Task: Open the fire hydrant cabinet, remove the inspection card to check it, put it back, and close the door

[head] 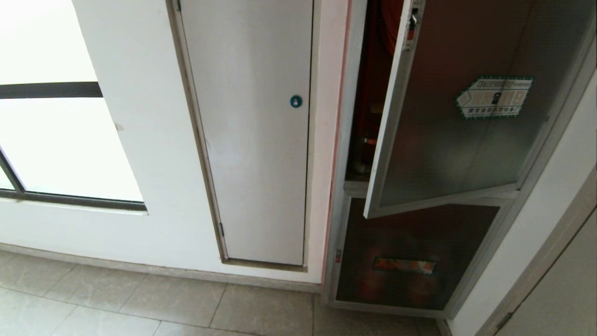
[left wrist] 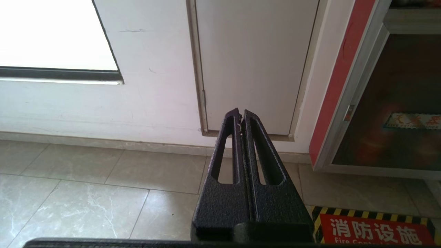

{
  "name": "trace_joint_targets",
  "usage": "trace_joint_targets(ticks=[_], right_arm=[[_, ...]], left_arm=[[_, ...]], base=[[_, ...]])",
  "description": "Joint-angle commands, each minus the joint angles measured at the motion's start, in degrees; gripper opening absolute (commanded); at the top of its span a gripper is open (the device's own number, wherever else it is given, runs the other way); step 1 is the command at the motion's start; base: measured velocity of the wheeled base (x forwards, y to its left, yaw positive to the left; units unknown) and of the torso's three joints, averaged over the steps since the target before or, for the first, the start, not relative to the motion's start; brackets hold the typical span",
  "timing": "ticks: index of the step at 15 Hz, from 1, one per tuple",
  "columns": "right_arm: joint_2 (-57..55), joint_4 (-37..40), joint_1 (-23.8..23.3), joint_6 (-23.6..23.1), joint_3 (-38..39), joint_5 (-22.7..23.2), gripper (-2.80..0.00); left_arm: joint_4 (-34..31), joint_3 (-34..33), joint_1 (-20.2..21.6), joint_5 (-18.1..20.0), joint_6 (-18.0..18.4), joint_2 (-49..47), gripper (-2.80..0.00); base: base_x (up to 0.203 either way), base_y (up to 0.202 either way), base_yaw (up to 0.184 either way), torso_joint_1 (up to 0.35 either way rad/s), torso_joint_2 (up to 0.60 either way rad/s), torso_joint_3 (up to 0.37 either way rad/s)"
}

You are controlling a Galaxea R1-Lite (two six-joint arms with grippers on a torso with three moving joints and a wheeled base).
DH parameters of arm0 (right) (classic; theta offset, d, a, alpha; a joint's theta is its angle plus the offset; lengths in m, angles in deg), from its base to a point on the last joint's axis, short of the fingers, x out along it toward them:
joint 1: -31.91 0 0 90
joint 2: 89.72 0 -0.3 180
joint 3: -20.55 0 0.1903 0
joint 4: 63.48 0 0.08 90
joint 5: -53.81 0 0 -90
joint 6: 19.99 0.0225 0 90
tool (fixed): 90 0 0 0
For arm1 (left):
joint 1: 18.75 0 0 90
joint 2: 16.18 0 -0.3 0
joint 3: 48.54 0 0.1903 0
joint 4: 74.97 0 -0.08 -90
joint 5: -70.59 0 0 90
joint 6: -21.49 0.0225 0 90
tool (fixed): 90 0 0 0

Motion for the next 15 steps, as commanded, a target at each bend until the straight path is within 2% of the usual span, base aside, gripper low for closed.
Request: trace_joint_targets(ticks=[1,15], right_arm=[[-0.1,0.0,0.0,0.0,0.3,0.0,-2.80],[-0.1,-0.1,0.0,0.8,0.3,0.0,-2.80]], left_arm=[[0.0,0.0,0.0,0.0,0.0,0.0,-2.80],[0.1,0.0,0.0,0.0,0.0,0.0,-2.80]], base=[[0.000,0.000,0.000,0.000,0.00,0.000],[0.000,0.000,0.000,0.000,0.00,0.000]])
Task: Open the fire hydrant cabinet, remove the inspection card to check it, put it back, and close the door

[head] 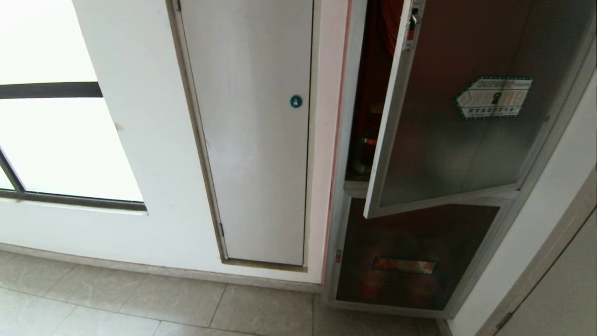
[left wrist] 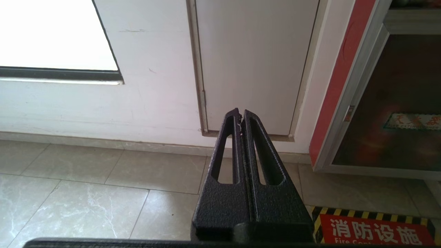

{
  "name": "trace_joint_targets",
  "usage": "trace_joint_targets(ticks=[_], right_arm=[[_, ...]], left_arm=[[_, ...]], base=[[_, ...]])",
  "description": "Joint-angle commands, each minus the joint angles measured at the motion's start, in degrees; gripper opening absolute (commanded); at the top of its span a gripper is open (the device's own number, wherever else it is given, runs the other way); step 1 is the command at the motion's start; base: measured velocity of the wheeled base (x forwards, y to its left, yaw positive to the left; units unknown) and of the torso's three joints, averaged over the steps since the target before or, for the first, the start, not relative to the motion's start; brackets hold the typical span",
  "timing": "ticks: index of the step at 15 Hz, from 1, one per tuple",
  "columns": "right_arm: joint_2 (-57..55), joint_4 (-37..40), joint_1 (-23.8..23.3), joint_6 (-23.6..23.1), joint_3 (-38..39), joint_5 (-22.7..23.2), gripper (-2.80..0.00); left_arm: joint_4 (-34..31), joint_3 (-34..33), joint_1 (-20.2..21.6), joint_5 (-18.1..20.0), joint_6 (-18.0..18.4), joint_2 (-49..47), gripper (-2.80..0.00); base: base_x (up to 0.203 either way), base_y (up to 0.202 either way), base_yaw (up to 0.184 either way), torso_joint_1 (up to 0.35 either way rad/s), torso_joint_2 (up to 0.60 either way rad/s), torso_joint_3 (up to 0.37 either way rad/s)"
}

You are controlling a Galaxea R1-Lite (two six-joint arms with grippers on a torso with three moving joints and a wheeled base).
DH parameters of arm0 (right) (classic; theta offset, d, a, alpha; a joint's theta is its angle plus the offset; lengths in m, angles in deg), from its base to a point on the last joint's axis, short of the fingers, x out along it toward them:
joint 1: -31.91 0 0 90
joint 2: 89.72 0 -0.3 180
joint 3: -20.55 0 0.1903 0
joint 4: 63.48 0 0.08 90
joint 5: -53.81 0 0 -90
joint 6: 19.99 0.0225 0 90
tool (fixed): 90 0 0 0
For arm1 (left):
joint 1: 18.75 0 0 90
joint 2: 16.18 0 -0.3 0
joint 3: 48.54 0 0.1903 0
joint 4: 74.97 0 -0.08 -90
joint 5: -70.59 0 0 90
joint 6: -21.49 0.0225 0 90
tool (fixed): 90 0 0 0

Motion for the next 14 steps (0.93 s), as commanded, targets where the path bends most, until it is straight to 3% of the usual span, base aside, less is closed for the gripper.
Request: trace_joint_targets(ticks=[1,14], right_arm=[[-0.1,0.0,0.0,0.0,0.3,0.0,-2.80],[-0.1,0.0,0.0,0.0,0.3,0.0,-2.80]], left_arm=[[0.0,0.0,0.0,0.0,0.0,-0.1,-2.80],[0.0,0.0,0.0,0.0,0.0,0.0,-2.80]], base=[[0.000,0.000,0.000,0.000,0.00,0.000],[0.000,0.000,0.000,0.000,0.00,0.000]])
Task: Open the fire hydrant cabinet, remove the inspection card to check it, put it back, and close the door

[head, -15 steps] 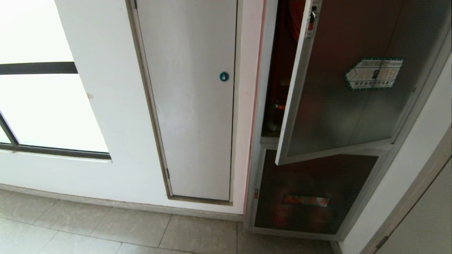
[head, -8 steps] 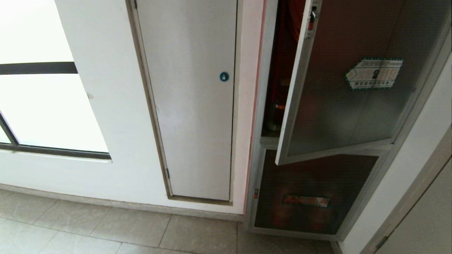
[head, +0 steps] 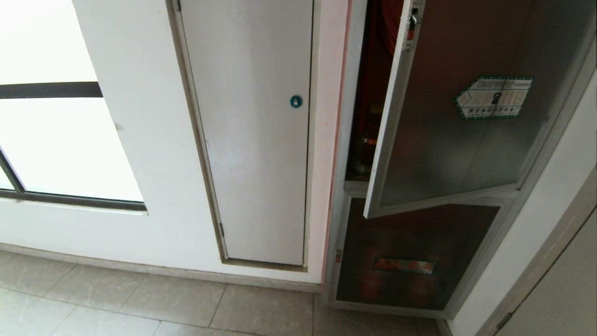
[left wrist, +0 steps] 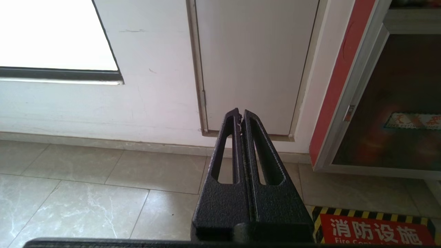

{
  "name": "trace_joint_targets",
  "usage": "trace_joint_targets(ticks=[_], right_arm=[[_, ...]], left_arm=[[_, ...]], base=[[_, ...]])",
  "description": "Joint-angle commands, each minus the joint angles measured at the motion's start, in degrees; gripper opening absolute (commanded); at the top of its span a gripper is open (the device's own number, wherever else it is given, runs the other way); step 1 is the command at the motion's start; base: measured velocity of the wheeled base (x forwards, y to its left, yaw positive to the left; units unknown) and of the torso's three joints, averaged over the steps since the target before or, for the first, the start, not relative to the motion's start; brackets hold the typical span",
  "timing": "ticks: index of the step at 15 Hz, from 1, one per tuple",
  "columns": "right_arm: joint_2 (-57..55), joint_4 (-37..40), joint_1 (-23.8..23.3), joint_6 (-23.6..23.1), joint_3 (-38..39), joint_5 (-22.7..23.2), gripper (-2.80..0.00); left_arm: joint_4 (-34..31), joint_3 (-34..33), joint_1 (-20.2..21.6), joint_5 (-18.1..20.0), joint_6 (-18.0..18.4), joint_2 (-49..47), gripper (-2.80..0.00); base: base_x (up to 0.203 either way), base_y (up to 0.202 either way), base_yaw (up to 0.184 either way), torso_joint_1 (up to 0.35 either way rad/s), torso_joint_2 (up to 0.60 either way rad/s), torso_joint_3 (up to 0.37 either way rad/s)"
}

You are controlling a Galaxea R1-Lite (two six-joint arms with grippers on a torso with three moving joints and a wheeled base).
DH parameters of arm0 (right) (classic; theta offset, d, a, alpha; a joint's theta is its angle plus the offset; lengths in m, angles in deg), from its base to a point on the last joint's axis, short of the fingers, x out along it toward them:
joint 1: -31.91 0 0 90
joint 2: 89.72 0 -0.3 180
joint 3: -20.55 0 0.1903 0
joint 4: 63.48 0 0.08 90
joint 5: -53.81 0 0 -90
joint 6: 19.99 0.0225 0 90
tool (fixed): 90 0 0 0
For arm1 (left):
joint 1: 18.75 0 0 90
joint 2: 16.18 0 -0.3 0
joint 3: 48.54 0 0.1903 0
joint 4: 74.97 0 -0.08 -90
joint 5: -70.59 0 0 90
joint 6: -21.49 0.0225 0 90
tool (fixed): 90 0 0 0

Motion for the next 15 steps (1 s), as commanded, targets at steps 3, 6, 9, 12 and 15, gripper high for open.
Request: trace_joint_targets(ticks=[3,6,9,12,15], right_arm=[[-0.1,0.0,0.0,0.0,0.2,0.0,-2.80],[-0.1,0.0,0.0,0.0,0.3,0.0,-2.80],[-0.1,0.0,0.0,0.0,0.3,0.0,-2.80],[-0.1,0.0,0.0,0.0,0.2,0.0,-2.80],[-0.1,0.0,0.0,0.0,0.2,0.0,-2.80]], left_arm=[[0.0,0.0,0.0,0.0,0.0,-0.1,-2.80],[0.0,0.0,0.0,0.0,0.0,0.0,-2.80],[0.0,0.0,0.0,0.0,0.1,-0.1,-2.80],[0.0,0.0,0.0,0.0,0.0,-0.1,-2.80],[0.0,0.0,0.0,0.0,0.0,-0.1,-2.80]], base=[[0.000,0.000,0.000,0.000,0.00,0.000],[0.000,0.000,0.000,0.000,0.00,0.000],[0.000,0.000,0.000,0.000,0.00,0.000],[0.040,0.000,-0.001,-0.001,0.00,0.001],[0.193,0.000,0.000,0.014,0.00,0.001]])
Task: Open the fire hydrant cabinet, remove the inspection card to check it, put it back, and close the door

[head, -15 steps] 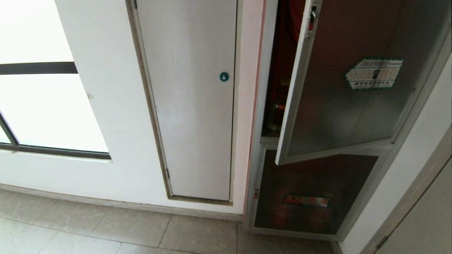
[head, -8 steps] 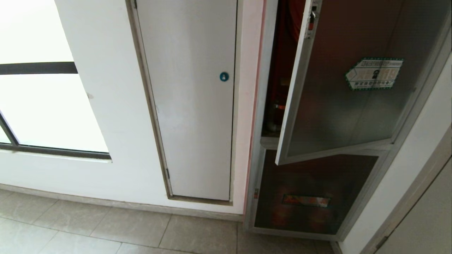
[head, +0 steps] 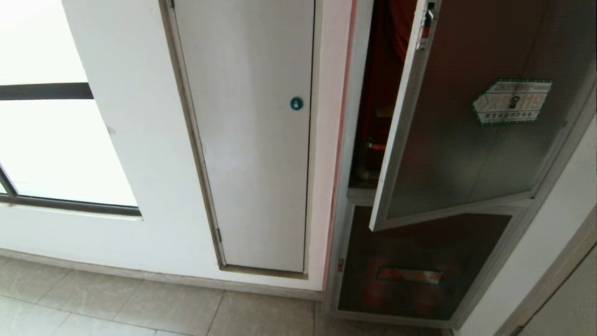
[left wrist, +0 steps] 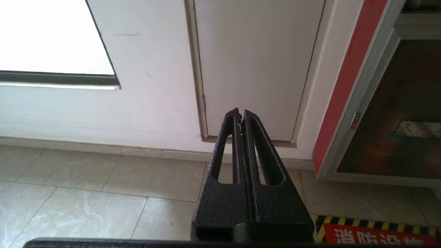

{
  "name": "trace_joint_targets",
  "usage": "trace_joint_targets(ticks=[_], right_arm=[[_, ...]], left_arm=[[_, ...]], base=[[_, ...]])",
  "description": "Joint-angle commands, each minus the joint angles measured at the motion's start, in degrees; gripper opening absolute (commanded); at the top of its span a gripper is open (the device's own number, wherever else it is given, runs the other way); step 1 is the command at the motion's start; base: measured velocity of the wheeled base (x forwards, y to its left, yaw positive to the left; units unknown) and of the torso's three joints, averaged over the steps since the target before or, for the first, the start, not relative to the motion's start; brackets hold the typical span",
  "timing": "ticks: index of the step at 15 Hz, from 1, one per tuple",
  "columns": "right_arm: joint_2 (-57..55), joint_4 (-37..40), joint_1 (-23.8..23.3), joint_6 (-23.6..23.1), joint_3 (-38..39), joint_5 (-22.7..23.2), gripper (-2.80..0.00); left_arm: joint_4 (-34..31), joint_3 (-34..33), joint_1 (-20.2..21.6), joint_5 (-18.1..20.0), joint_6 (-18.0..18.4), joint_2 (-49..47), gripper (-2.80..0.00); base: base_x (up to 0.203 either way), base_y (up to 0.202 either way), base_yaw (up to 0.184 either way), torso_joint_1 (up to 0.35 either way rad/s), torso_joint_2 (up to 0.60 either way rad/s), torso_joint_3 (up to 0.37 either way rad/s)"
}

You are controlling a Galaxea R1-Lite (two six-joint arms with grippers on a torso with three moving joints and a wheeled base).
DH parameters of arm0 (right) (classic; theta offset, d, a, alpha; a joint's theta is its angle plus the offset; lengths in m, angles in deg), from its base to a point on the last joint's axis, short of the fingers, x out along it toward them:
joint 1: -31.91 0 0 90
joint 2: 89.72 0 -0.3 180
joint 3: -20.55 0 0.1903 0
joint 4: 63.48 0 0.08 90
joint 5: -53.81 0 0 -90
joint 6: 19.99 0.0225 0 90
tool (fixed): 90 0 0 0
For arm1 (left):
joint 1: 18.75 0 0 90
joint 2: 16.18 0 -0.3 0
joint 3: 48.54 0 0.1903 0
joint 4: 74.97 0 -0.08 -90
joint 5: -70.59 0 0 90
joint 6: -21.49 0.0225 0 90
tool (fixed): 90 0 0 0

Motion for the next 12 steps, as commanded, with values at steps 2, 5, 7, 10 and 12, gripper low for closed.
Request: trace_joint_targets(ticks=[2,5,7,10,12], right_arm=[[-0.1,0.0,0.0,0.0,0.3,0.0,-2.80],[-0.1,0.0,0.0,0.0,0.2,0.0,-2.80],[-0.1,0.0,0.0,0.0,0.3,0.0,-2.80],[-0.1,0.0,0.0,0.0,0.3,0.0,-2.80],[-0.1,0.0,0.0,0.0,0.2,0.0,-2.80]], left_arm=[[0.0,0.0,0.0,0.0,0.0,-0.1,-2.80],[0.0,0.0,0.0,0.0,0.0,0.0,-2.80],[0.0,0.0,0.0,0.0,0.0,0.0,-2.80],[0.0,0.0,0.0,0.0,0.0,-0.1,-2.80],[0.0,0.0,0.0,0.0,0.0,-0.1,-2.80]], base=[[0.195,0.000,0.000,0.000,0.00,0.002],[0.196,0.000,-0.001,0.005,0.00,0.002],[0.195,0.000,0.000,0.001,0.00,0.001],[0.195,0.000,0.000,0.002,0.00,0.001],[0.192,0.000,-0.001,0.002,0.00,0.001]])
